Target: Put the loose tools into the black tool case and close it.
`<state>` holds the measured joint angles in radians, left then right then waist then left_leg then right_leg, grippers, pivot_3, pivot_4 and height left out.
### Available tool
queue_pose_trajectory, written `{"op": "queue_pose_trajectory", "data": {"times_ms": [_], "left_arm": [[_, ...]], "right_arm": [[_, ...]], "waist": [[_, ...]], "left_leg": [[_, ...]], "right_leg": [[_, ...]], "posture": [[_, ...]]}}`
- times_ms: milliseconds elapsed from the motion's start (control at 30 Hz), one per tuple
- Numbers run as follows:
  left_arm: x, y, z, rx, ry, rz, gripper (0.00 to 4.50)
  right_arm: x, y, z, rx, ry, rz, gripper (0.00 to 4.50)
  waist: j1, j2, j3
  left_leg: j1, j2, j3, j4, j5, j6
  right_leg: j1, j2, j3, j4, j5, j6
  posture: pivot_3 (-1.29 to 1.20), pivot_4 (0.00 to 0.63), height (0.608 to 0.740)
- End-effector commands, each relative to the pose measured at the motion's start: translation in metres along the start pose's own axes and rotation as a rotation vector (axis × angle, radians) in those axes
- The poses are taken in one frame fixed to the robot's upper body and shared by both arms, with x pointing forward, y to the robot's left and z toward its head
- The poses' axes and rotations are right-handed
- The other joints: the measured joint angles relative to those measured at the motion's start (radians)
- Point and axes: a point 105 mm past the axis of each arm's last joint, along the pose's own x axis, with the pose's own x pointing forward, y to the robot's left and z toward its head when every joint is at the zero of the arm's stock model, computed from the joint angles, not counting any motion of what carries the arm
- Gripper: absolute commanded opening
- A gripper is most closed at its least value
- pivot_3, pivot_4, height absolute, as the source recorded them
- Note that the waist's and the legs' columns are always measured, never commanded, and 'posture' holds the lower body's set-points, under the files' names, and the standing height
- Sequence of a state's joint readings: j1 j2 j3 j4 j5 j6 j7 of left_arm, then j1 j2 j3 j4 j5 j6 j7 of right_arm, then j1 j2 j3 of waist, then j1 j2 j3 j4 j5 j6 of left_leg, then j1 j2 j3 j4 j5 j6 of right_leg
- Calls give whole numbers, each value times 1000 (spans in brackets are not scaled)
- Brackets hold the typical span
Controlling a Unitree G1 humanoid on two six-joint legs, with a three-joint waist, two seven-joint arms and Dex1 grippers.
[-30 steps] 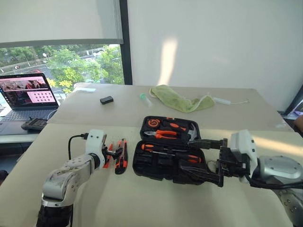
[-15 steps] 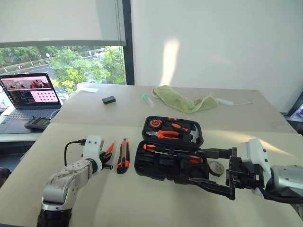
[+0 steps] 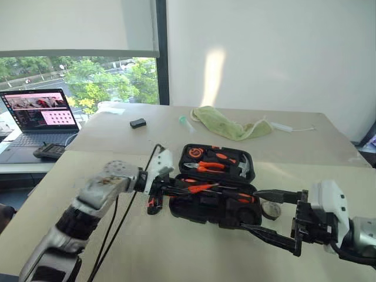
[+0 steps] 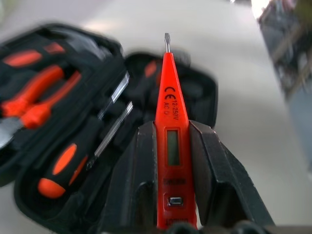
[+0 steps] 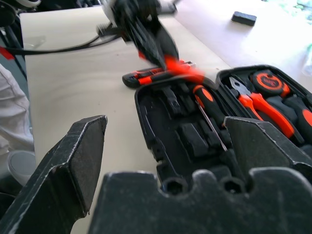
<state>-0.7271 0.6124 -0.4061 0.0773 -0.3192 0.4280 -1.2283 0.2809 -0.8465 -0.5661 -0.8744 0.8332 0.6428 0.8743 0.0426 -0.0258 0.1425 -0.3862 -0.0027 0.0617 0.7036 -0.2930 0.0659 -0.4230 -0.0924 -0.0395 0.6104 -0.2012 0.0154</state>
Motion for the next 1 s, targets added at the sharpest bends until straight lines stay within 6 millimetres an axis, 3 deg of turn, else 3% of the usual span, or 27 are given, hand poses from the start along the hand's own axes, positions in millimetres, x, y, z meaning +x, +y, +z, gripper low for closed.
{"op": "queue_pose_trajectory", "data": {"times_ms": [33,533,1000], "left_arm": [[14,20,-4,142,79,-21,474],[21,38,-28,251,221,-84,474],[35,30,-22,214,187,-121,474]], "right_arm": [[-13,6,9,-43,-7,-41,4500],[-31,22,0,0,47,-160,4500],[-31,18,-1,-8,60,-168,4500]], "waist": [[3,-1,0],[-4,-1,0],[-4,-1,0]], "left_leg": [[-1,0,0,0,0,1],[-4,1,0,10,-5,8],[-4,1,0,11,-5,8]], "right_leg": [[0,0,0,0,0,0],[0,-2,1,1,1,9],[0,-2,1,1,1,10]], "posture": [[0,150,740],[0,150,740],[0,150,740]]}}
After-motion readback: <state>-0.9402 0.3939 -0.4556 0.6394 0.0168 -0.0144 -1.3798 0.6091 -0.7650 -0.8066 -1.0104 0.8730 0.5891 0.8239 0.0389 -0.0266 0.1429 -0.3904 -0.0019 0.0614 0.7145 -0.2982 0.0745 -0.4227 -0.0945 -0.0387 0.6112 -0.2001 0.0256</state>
